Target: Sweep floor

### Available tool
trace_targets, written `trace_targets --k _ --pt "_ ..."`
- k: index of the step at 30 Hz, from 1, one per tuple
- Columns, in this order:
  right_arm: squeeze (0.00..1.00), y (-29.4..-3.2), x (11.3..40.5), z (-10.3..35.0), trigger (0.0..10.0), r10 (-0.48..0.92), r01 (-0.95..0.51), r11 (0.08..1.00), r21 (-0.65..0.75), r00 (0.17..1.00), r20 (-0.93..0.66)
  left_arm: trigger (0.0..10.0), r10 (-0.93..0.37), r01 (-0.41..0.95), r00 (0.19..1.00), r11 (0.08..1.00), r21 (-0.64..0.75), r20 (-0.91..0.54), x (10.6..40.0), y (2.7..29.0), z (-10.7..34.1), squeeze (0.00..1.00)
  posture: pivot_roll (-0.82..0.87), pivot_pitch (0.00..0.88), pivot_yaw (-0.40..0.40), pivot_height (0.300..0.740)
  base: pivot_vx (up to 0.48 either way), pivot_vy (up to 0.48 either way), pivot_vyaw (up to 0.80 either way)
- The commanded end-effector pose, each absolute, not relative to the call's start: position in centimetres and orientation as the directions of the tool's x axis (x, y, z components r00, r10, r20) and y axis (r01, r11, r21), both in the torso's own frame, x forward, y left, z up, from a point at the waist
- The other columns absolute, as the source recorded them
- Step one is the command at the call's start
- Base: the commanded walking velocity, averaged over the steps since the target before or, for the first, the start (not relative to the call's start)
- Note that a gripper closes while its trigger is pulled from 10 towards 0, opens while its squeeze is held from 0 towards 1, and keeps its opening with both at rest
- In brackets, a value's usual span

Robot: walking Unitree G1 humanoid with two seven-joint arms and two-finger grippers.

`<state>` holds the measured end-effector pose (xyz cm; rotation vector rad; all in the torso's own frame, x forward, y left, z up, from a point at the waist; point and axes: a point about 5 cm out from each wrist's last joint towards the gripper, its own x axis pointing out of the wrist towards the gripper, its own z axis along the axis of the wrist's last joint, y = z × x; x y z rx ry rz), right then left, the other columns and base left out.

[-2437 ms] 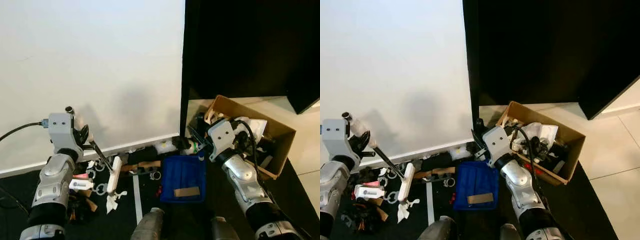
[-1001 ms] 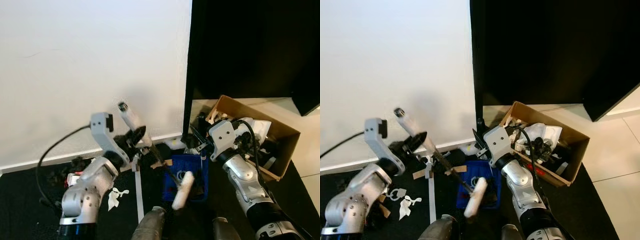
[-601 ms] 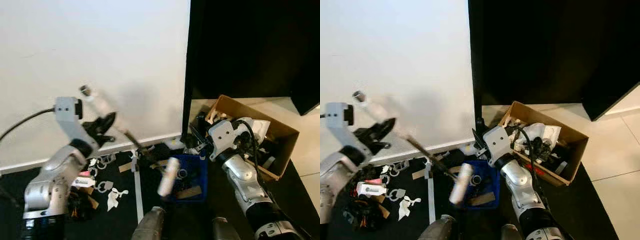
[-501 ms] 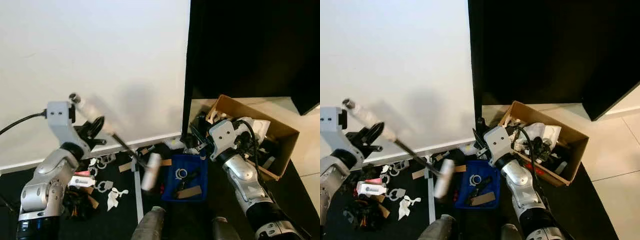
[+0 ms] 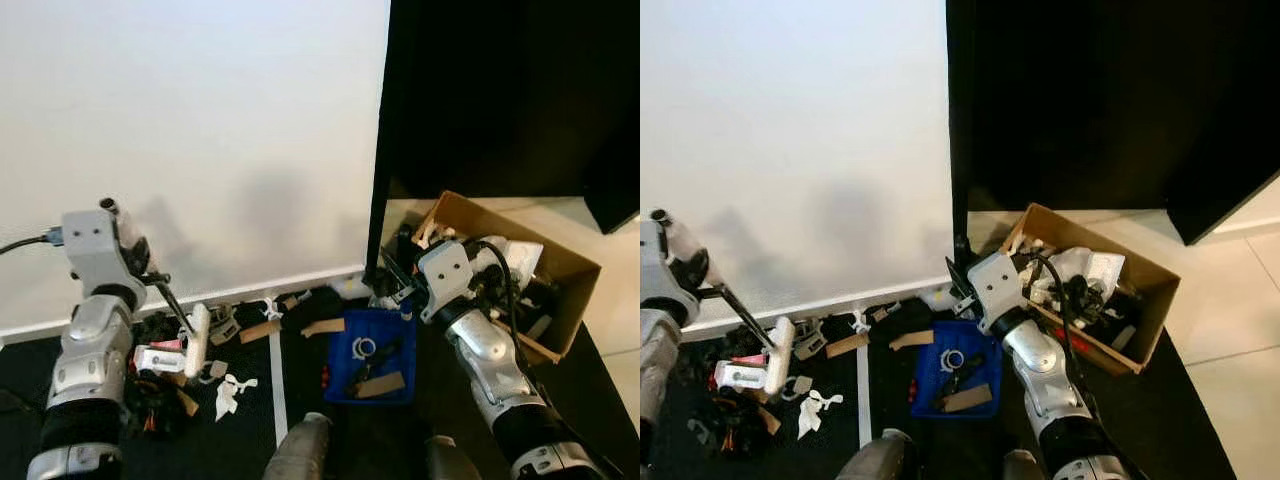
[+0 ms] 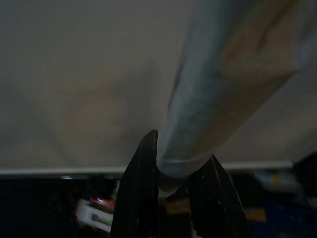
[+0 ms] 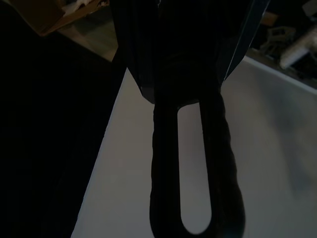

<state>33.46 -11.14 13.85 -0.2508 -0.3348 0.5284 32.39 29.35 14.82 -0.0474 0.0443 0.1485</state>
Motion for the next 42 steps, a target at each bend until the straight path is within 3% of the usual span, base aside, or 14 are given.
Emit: trace_targets --k 1,2,5,14,25,32,38,42 --pt "0.0 -11.0 32.9 12.5 10.0 0.536 -0.469 0.83 -0.303 0.821 0.198 10.0 0.098 -0.108 0.99 0.99 -0.096 -0.098 32.4 28.2 12.9 0.11 0.09 0.391 0.106 0.74 0.0 0.0 0.0" --pt "0.0 -11.0 32.9 12.5 10.0 0.536 -0.469 0.83 -0.303 0.821 0.198 10.0 0.098 -0.108 0.99 0.99 -0.096 -0.098 32.4 28.2 12.9 0.11 0.09 0.391 0.106 0.74 0.0 0.0 0.0" --pt "0.0 -11.5 32.8 12.5 10.0 0.527 -0.459 0.834 -0.306 0.826 0.199 10.0 -0.071 0.043 0.991 0.971 -0.235 -0.112 32.8 25.2 12.1 0.1 0.09 0.393 0.108 0.74 0.0 0.0 0.0" --pt "0.0 -11.4 32.7 12.4 10.0 0.523 -0.456 0.837 -0.303 0.829 0.198 10.0 -0.301 0.275 0.953 0.903 -0.331 -0.029 31.9 20.7 13.0 0.1 0.1 0.387 0.114 0.74 0.0 0.0 0.0" --pt "0.0 -11.0 32.9 12.5 10.0 0.528 -0.461 0.835 -0.299 0.825 0.201 10.0 -0.382 0.364 0.923 0.843 -0.395 0.035 30.2 18.6 14.7 0.1 0.11 0.378 0.111 0.74 0.0 0.0 0.0" --pt "0.0 -10.9 33.1 12.6 10.0 0.525 -0.46 0.838 -0.295 0.826 0.203 10.0 -0.466 0.455 0.878 0.743 -0.49 0.108 28.7 15.9 17.1 0.11 0.12 0.369 0.115 0.74 0.0 0.0 0.0" --pt "0.0 -10.9 33.1 12.5 10.0 0.521 -0.455 0.841 -0.294 0.829 0.205 10.0 -0.518 0.508 0.848 0.73 -0.458 0.115 27.9 15.7 18.3 0.1 0.13 0.366 0.119 0.74 0.0 0.0 0.0" --pt "0.0 -11.0 33.1 12.5 10.0 0.516 -0.451 0.843 -0.293 0.831 0.207 10.0 -0.495 0.504 0.86 0.791 -0.347 0.122 27.8 17.6 20.2 0.1 0.13 0.366 0.123 0.74 0.0 0.0 0.0"
